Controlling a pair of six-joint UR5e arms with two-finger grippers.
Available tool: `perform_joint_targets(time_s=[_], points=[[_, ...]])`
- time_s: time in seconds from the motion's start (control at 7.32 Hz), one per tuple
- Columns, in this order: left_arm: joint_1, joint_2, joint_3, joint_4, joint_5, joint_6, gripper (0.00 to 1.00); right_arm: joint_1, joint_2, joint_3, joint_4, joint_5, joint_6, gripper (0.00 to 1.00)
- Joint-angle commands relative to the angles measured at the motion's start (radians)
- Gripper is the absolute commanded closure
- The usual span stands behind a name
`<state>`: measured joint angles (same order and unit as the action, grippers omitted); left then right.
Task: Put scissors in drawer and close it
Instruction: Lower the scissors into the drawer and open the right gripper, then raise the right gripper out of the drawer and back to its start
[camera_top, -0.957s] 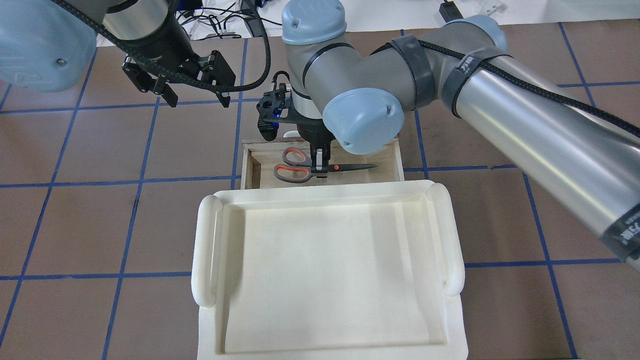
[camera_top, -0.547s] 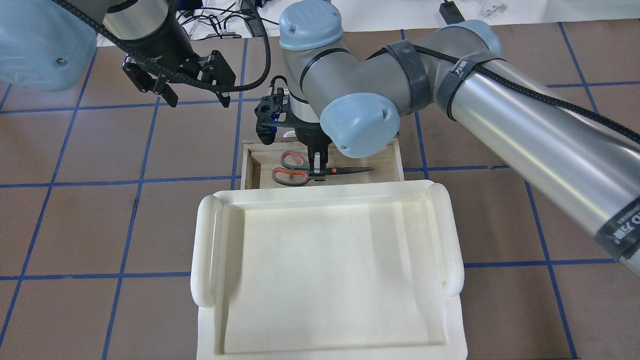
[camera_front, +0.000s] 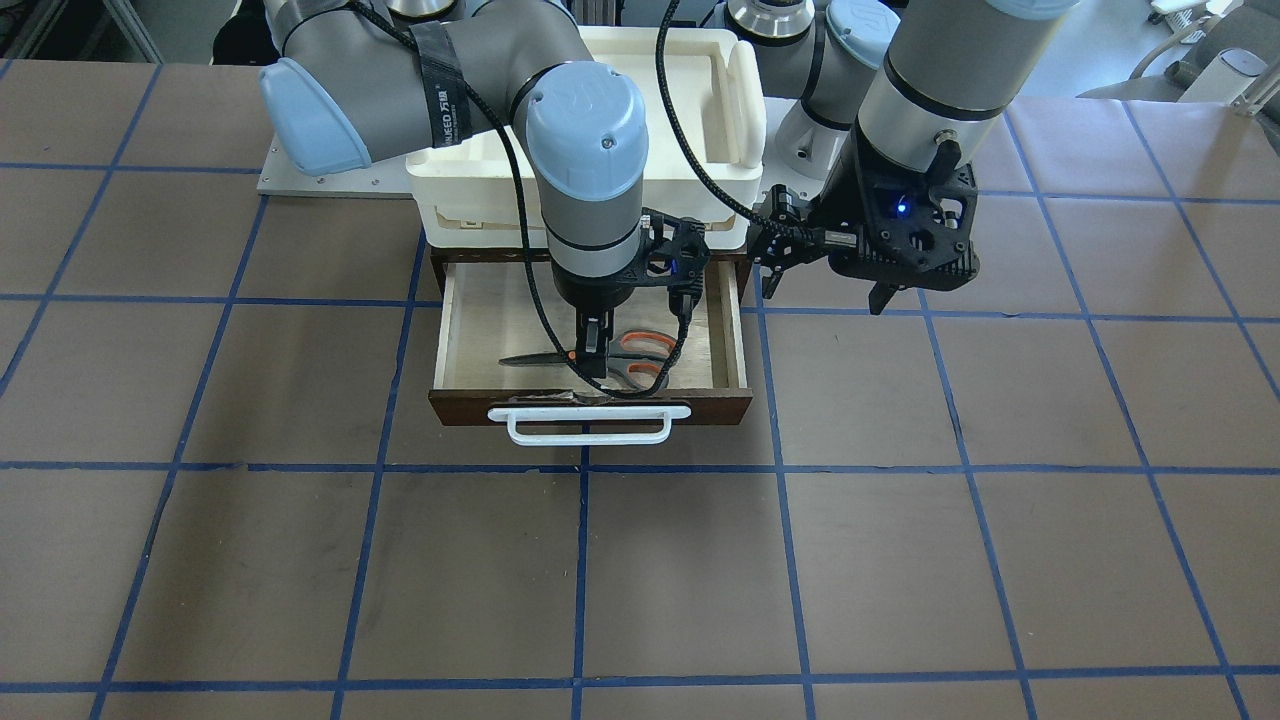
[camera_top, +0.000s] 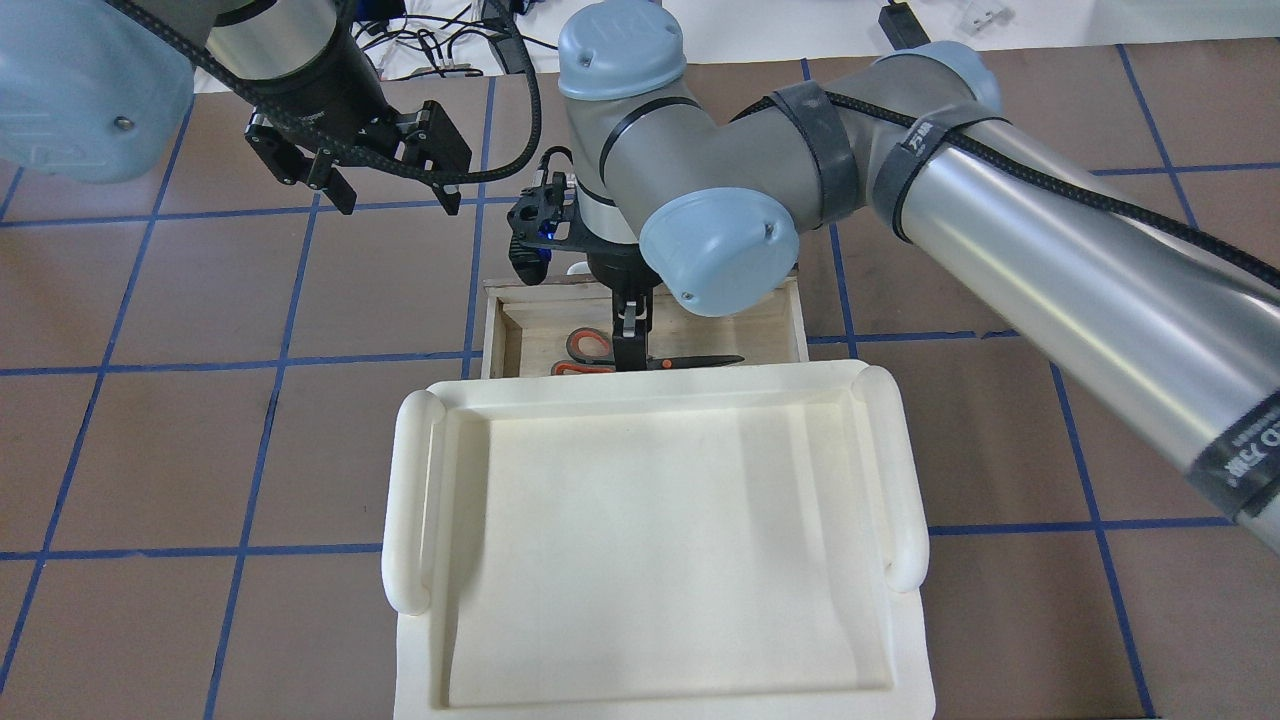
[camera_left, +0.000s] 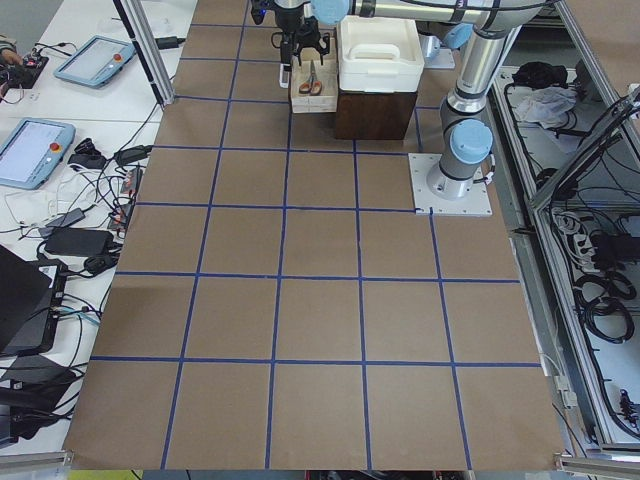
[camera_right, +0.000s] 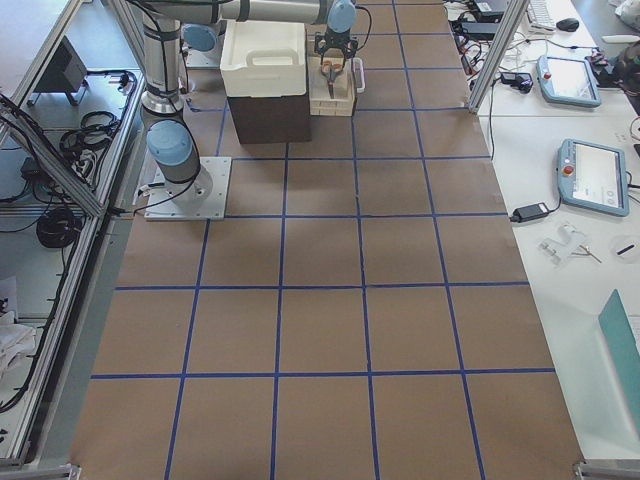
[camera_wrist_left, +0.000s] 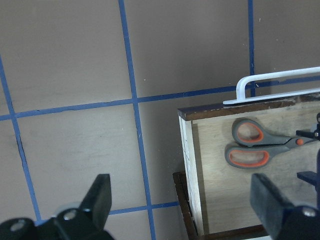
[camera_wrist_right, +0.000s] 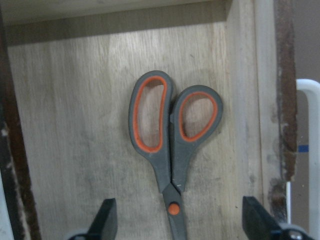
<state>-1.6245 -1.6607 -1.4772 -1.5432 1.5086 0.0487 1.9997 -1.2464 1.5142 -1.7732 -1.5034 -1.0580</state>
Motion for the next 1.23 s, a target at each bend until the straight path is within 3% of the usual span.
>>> perform_joint_targets(time_s=[0.0, 0.14, 0.41, 0.82, 1.09], points=[[-0.002, -0.007, 0.000, 0.000, 0.002, 0.003, 0.00, -0.027, -0.052, -0.008, -0.008, -0.012, 0.190, 0.00], [0.000, -0.013, 0.000, 0.000, 0.004, 0.003, 0.00, -0.065, -0.089, -0.008, -0.002, -0.017, 0.345, 0.00], [0.000, -0.022, 0.002, 0.067, 0.016, 0.003, 0.00, -0.201, -0.123, -0.008, 0.009, -0.003, 0.453, 0.00], [-0.024, -0.157, 0.017, 0.222, 0.016, -0.104, 0.00, -0.369, -0.218, -0.003, 0.124, -0.003, 0.752, 0.00], [-0.086, -0.250, 0.146, 0.216, 0.039, -0.172, 0.00, -0.473, -0.242, 0.006, 0.165, -0.005, 0.790, 0.00]])
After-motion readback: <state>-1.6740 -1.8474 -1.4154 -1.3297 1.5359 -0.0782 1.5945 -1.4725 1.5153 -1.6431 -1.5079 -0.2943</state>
